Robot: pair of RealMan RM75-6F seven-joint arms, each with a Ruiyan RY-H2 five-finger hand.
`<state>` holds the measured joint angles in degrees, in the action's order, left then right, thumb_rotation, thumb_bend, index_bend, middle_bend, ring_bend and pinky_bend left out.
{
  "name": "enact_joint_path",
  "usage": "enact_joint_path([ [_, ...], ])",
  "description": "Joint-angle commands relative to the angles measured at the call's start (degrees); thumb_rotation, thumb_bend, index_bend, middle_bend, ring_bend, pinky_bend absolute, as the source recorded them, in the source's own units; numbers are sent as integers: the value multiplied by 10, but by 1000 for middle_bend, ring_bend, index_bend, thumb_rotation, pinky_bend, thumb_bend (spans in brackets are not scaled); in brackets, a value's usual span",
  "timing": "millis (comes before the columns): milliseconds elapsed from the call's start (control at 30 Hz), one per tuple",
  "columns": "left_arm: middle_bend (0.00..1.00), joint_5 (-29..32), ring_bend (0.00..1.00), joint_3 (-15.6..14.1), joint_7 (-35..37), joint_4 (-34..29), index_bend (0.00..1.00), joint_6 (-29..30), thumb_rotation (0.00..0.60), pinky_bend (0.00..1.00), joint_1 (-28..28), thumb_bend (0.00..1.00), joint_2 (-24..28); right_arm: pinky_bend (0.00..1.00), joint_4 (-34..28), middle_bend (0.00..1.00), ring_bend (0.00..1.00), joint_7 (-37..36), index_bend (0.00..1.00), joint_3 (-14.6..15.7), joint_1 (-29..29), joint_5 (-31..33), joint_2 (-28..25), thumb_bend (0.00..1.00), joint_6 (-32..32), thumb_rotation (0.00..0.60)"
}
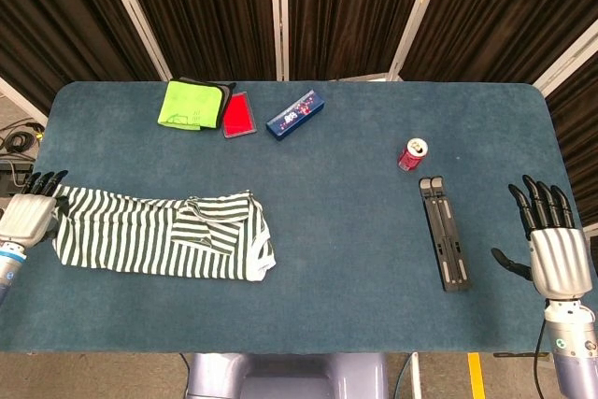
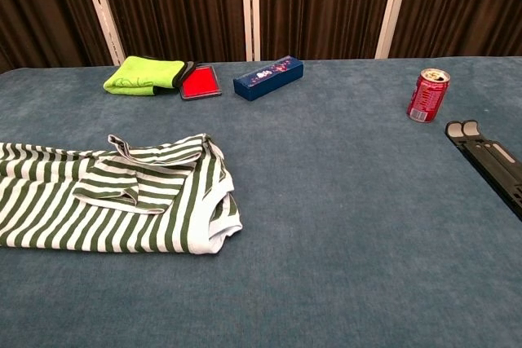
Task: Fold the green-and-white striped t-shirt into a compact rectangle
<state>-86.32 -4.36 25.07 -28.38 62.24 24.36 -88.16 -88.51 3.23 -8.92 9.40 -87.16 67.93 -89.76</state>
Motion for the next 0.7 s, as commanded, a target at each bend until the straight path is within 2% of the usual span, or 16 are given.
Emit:
enact_joint_path([
  [33,0,-17,0,9,22,-19,831,57,600,0,7,543,-2,0,0,0,0,0,120,0,0,0,0,0,0,600],
  [133,0,-42,0,17,21,-57,832,129,600,0,21,543,4,0,0,0,0,-2,120,0,0,0,-1,0,0,600],
  [267,0,-65,0,28,-9,-130,833,173,600,0,46,543,19,0,-1,0,0,-5,120,-1,-1,0,-2,0,-1,600],
  [367,0,-74,0,34,-36,-175,833,170,600,0,64,543,27,0,-1,0,0,-7,122,-1,-2,1,-3,0,-1,600],
  [500,0,-84,0,42,-94,-248,834,138,600,0,100,542,28,0,-2,0,0,-11,123,-3,-3,3,-6,0,-3,600],
  [700,0,-75,0,64,-152,-288,834,67,600,0,153,542,-7,0,-1,0,0,-16,123,-4,-4,6,-8,0,-2,600],
])
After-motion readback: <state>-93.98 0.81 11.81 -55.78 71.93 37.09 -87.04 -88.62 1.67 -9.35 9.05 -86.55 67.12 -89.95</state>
